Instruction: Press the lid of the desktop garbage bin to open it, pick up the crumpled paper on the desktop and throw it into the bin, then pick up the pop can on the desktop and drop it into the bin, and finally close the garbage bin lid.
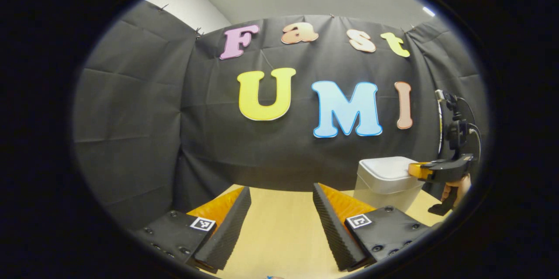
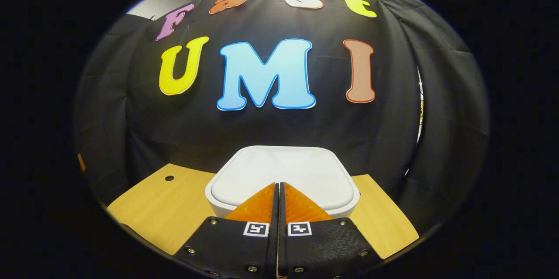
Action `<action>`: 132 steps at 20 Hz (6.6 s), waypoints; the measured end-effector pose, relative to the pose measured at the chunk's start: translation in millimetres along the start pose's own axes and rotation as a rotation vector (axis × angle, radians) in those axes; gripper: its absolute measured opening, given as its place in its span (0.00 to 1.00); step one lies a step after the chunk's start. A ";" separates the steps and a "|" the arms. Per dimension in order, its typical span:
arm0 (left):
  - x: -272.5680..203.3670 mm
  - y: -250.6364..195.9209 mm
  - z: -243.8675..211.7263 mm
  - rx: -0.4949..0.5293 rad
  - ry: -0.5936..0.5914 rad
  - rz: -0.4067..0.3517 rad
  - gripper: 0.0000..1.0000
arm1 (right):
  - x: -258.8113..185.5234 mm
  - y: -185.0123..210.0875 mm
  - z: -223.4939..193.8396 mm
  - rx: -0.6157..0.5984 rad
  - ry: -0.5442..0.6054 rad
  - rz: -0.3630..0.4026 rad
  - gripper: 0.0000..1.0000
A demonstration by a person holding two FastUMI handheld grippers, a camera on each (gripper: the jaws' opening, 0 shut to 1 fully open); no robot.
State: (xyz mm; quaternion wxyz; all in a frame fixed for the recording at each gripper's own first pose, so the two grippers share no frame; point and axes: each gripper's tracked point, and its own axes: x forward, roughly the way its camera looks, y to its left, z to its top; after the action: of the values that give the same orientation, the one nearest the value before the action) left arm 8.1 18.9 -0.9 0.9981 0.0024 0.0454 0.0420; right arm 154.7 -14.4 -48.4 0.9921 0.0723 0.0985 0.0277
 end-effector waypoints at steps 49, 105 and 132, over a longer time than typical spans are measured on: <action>-26.1 -26.4 -29.9 0.026 0.033 -0.091 0.93 | -163.8 -1.6 31.3 -0.066 -0.232 -0.093 0.60; -72.8 26.4 -391.1 0.141 0.834 -0.206 0.60 | -192.2 15.7 -23.1 -0.004 -0.069 -0.170 0.95; -1.8 -59.2 -198.7 0.028 0.433 -0.207 0.21 | -167.1 -19.9 -8.4 0.040 -0.146 -0.076 0.94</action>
State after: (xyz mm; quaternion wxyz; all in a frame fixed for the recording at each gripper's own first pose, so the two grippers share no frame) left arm -6.8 -40.0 -199.2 0.9639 0.0027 0.2589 -0.0615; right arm -9.7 -44.4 -27.5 0.9954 0.0901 0.0291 -0.0170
